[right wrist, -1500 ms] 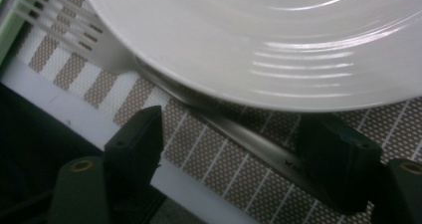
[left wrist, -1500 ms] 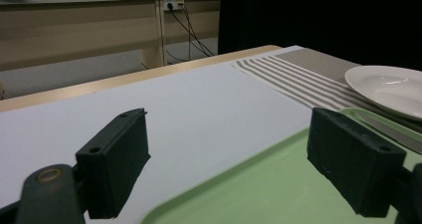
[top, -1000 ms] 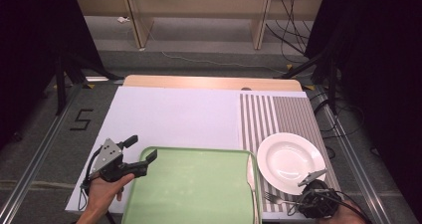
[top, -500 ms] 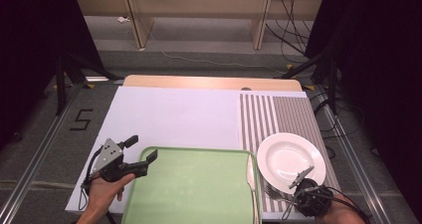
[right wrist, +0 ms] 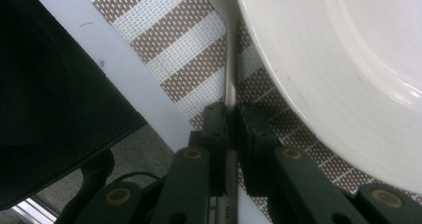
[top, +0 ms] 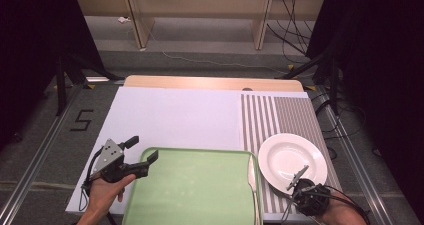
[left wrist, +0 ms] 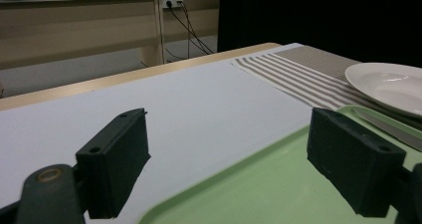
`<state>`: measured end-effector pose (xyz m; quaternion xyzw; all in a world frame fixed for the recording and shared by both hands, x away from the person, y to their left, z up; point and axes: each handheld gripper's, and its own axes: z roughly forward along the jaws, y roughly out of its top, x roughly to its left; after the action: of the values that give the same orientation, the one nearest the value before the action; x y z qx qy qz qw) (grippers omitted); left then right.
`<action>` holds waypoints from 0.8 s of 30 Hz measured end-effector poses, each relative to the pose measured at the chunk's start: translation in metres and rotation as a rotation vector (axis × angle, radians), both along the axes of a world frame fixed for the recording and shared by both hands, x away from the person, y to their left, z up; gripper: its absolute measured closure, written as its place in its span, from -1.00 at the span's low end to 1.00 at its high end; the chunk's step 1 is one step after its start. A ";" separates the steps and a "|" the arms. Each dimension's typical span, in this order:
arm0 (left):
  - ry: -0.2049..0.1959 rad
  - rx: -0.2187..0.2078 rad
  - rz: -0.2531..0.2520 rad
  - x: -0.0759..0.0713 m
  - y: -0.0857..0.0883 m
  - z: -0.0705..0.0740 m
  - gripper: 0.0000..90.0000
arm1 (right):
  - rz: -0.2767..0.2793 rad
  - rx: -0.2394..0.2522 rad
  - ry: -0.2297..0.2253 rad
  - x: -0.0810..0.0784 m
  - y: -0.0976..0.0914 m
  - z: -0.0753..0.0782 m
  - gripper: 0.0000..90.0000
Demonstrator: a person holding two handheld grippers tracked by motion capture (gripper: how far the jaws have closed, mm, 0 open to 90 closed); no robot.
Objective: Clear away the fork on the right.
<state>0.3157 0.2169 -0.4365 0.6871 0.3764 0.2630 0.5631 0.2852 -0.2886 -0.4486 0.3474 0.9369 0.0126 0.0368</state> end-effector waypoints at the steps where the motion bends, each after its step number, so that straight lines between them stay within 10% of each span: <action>1: -0.001 0.000 0.000 0.000 0.000 0.000 -0.64 | 0.006 -0.001 -0.003 0.000 0.000 0.000 0.85; 24: -0.002 -0.002 0.002 0.000 0.000 0.000 -0.64 | 0.079 0.094 -0.056 -0.006 0.021 0.013 0.87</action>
<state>0.3158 0.2170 -0.4364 0.6861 0.3767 0.2639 0.5637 0.2789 -0.2674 -0.4358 0.3112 0.9468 0.0678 0.0459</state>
